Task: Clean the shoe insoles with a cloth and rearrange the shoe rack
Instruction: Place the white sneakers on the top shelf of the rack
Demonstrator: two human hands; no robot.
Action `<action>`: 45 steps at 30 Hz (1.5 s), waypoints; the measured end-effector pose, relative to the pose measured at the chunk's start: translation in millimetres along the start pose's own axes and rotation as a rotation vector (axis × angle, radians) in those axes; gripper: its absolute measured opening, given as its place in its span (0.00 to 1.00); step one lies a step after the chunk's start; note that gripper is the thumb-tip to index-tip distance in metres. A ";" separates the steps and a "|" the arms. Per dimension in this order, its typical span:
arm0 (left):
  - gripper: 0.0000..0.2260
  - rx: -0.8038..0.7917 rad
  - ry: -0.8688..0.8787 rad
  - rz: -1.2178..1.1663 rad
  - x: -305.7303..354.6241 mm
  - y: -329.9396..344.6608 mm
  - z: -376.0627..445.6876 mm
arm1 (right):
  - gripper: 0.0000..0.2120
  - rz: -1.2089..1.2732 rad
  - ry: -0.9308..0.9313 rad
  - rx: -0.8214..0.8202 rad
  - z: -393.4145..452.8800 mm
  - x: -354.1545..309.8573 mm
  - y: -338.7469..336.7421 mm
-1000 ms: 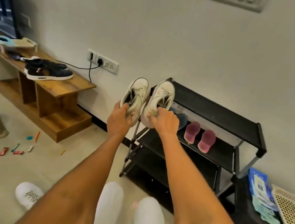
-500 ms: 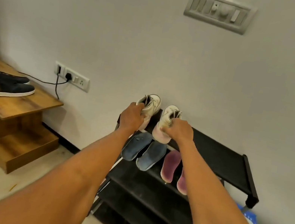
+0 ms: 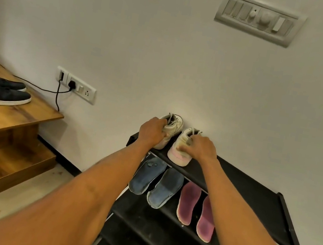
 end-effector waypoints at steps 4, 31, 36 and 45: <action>0.12 0.018 -0.043 -0.032 -2.6 -4.2 -3.2 | 0.18 -0.002 0.031 -0.009 -1.3 -2.7 3.4; 0.14 0.114 -0.471 0.057 -135.8 -90.6 -206.2 | 0.14 0.114 -0.411 -0.034 -132.5 -230.8 94.6; 0.11 0.091 -0.760 0.061 -232.2 -59.4 -300.6 | 0.10 0.181 -0.505 -0.247 -181.1 -293.4 209.8; 0.14 0.018 -1.179 0.097 -397.0 18.2 -501.2 | 0.14 0.218 -0.589 -0.705 -285.5 -394.2 448.2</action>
Point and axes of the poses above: each hand's wrist, its own z-axis towards the middle knuckle, its own y-axis out of the palm, x = y × z, the point moved 6 cm from there along z, towards the middle knuckle, and after that the axes turned 2 degrees about -x, right-handed, at the moved point
